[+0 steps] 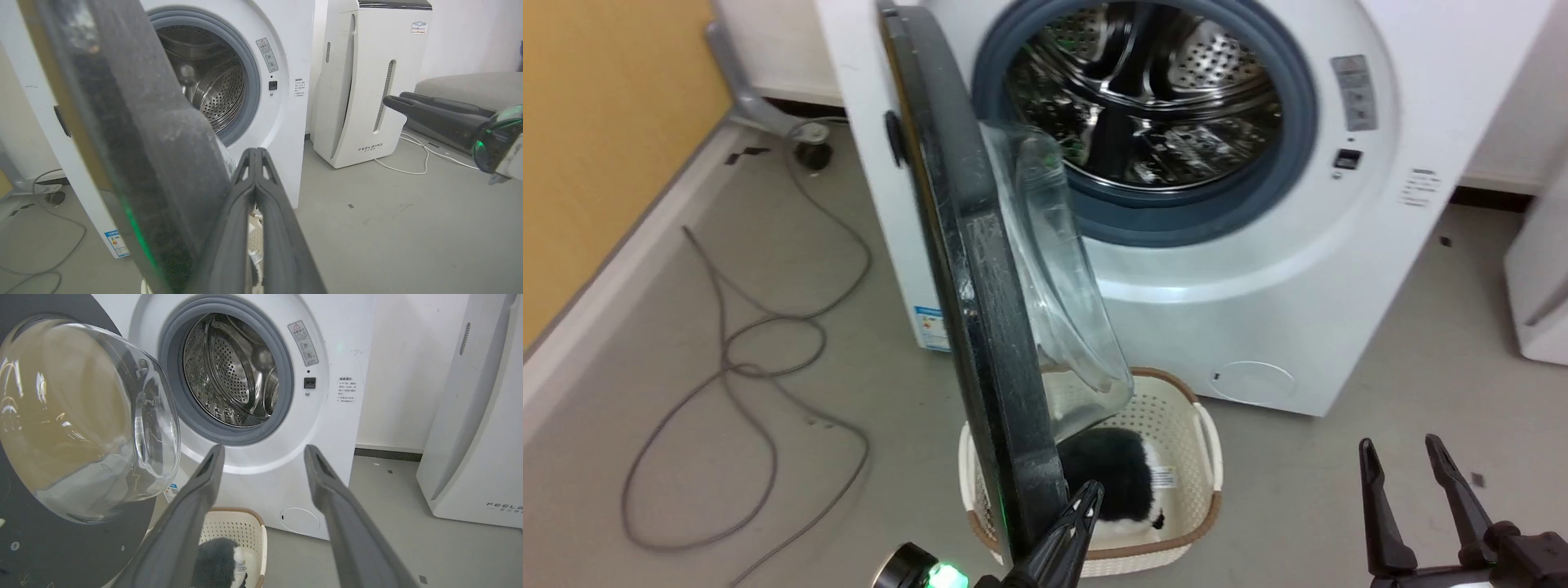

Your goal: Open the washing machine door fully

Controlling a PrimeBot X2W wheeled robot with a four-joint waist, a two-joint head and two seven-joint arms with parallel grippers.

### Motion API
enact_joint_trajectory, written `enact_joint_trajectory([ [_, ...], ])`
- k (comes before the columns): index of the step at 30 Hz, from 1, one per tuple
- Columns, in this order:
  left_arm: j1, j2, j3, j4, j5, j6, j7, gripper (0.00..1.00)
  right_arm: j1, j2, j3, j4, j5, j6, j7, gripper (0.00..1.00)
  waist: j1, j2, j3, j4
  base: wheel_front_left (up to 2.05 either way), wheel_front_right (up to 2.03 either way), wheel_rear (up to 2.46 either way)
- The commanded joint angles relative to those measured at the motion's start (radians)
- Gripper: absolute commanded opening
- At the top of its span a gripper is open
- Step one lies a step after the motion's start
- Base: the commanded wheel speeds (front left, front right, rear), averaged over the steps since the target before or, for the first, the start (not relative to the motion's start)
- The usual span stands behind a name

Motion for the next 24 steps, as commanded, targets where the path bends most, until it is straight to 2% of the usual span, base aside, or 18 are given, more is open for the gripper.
enact_joint_trajectory([
  [1,0.006,0.012,0.010,0.002,-0.003,0.003,-0.004,0.00,-0.003,0.005,0.002,0.004,-0.002,0.001,-0.004,1.00,0.0000,0.0000,0.000,0.028,0.00,0.00,0.00],
  [12,0.027,0.032,0.026,-0.019,0.004,0.020,-0.004,0.00,-0.003,0.005,0.002,0.008,0.000,0.001,-0.004,1.00,0.0000,0.0000,0.004,0.134,0.00,0.00,0.00],
  [18,0.059,0.061,0.055,-0.048,0.013,0.053,-0.004,0.00,-0.005,0.005,-0.006,0.007,0.000,0.001,-0.004,1.00,0.0000,0.0000,0.007,0.186,0.00,0.00,0.00],
  [24,0.071,0.097,0.125,-0.058,0.005,0.094,-0.004,0.00,-0.004,0.005,-0.004,0.008,0.000,0.001,-0.004,1.00,0.0000,0.0000,0.011,0.218,0.00,0.00,0.00],
])
